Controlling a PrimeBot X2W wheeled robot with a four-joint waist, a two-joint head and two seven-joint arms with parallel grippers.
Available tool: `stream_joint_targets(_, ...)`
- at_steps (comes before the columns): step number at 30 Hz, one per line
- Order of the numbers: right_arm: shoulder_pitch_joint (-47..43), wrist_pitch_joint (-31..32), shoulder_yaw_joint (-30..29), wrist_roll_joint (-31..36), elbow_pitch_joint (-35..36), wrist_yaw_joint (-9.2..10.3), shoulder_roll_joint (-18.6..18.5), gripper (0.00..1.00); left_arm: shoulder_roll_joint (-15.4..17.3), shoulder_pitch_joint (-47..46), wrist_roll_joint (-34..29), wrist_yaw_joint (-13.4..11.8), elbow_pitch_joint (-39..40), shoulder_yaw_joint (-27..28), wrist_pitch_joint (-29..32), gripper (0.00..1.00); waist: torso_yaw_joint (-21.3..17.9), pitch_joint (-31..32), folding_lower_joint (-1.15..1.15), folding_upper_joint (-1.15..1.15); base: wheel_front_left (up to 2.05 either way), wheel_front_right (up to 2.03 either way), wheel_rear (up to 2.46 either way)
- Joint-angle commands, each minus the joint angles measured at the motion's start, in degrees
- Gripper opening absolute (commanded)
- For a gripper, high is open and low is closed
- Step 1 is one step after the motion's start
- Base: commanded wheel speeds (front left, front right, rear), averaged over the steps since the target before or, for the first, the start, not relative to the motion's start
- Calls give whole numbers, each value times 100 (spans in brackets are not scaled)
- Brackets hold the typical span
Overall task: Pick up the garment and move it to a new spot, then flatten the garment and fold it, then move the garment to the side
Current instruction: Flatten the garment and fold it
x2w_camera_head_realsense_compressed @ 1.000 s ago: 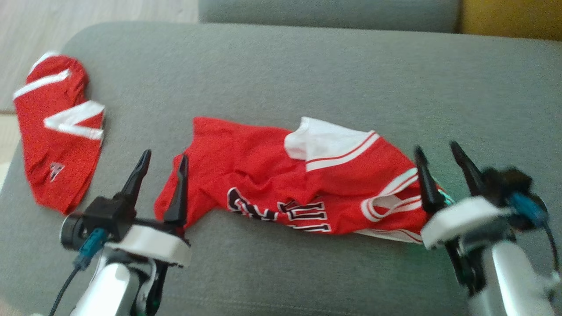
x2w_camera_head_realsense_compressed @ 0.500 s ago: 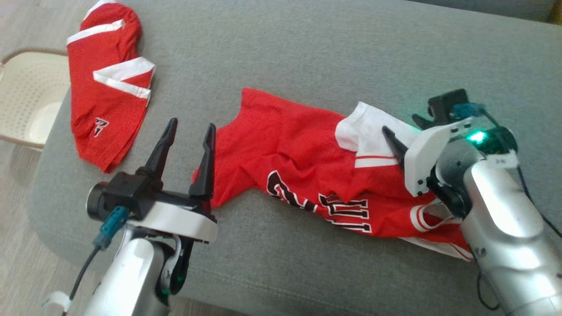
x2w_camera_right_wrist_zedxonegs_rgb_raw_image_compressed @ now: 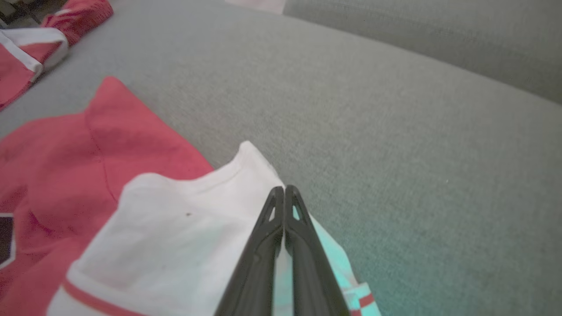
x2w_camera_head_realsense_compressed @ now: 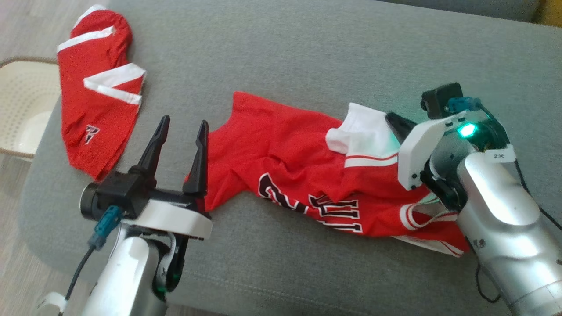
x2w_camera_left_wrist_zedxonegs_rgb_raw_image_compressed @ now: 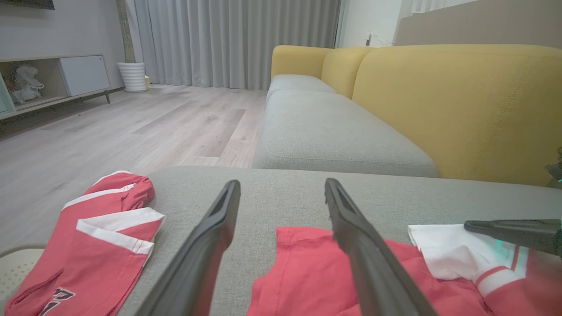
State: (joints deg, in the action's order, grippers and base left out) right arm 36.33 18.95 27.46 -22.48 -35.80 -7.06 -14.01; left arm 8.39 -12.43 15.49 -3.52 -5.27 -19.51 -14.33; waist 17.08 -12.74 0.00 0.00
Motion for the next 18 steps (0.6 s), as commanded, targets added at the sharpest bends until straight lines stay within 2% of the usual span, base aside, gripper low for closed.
stream_joint_targets(1, 217, -175, 89, -47, 357, -43, -22, 0, 48, -76, -72, 30, 176, 259, -66, 100, -119, 49, 0, 0, 0, 0, 0)
stream_joint_targets(5, 42, -508, 42, -99, 874, -43, -56, 0, 46, 0, -141, 61, 167, 347, -66, 100, -313, 141, 0, 0, 0, 0, 0)
stream_joint_targets(9, -433, -700, -262, -69, 1528, -43, -56, 0, 41, 74, -189, 79, 168, 413, -66, 100, -469, 228, 0, 0, 0, 0, 0)
stream_joint_targets(14, -1603, -597, -976, 66, 2391, -43, 74, 0, 49, 173, -226, 94, 169, 471, -66, 100, -597, 327, 0, 0, 0, 0, 0)
stream_joint_targets(18, -2683, -484, -1632, 241, 2910, -43, 419, 0, 59, 238, -230, 101, 180, 515, -66, 100, -691, 350, 0, 0, 0, 0, 0)
